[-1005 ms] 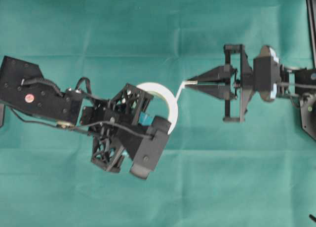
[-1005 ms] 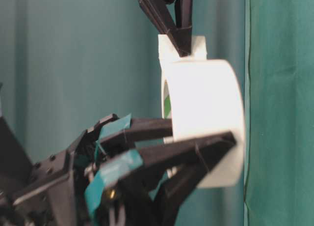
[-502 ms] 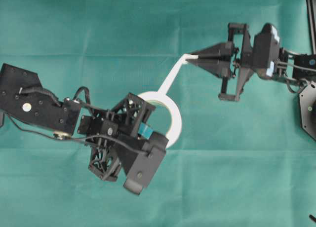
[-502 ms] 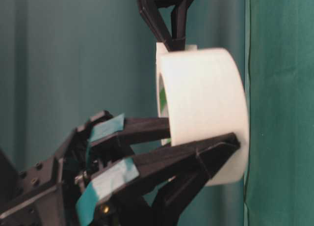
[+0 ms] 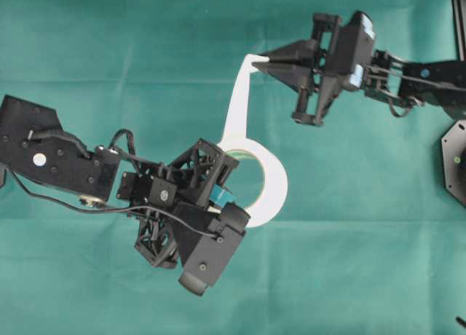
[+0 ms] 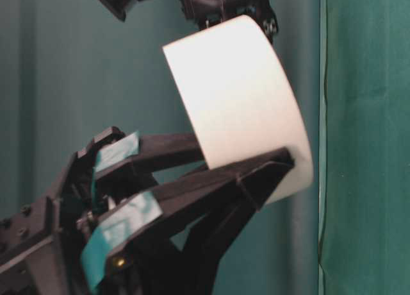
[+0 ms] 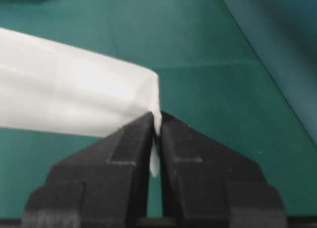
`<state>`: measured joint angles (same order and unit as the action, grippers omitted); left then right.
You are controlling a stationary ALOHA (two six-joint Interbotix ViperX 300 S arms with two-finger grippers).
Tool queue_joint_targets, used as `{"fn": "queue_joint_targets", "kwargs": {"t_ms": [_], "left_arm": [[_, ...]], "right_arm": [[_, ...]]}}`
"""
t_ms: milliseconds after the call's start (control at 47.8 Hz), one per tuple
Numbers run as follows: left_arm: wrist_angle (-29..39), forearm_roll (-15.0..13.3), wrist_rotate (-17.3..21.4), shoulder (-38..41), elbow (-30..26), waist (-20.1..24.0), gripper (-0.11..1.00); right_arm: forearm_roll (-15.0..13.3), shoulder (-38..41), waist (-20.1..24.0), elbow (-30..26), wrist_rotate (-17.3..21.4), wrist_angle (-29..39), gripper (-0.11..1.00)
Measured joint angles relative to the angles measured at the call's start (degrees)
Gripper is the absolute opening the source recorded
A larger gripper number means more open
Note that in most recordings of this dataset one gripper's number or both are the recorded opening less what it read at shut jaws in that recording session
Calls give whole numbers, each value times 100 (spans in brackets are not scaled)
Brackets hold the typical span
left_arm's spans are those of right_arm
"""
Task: Peel off the duct tape with your right arm.
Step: 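Pull the right gripper away from the roll, unwinding a tape strip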
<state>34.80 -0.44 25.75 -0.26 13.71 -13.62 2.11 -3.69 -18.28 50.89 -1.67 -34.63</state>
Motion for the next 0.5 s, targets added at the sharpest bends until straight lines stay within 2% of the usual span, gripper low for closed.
{"fn": "queue_joint_targets", "kwargs": {"t_ms": [356, 502], "left_arm": [[-26, -9, 26, -9, -9, 0, 21], [-26, -9, 9, 0, -9, 0, 21]], "right_arm": [[0, 185, -132, -141, -9, 35, -9], [-141, 185, -149, -141, 26, 141, -9]]}}
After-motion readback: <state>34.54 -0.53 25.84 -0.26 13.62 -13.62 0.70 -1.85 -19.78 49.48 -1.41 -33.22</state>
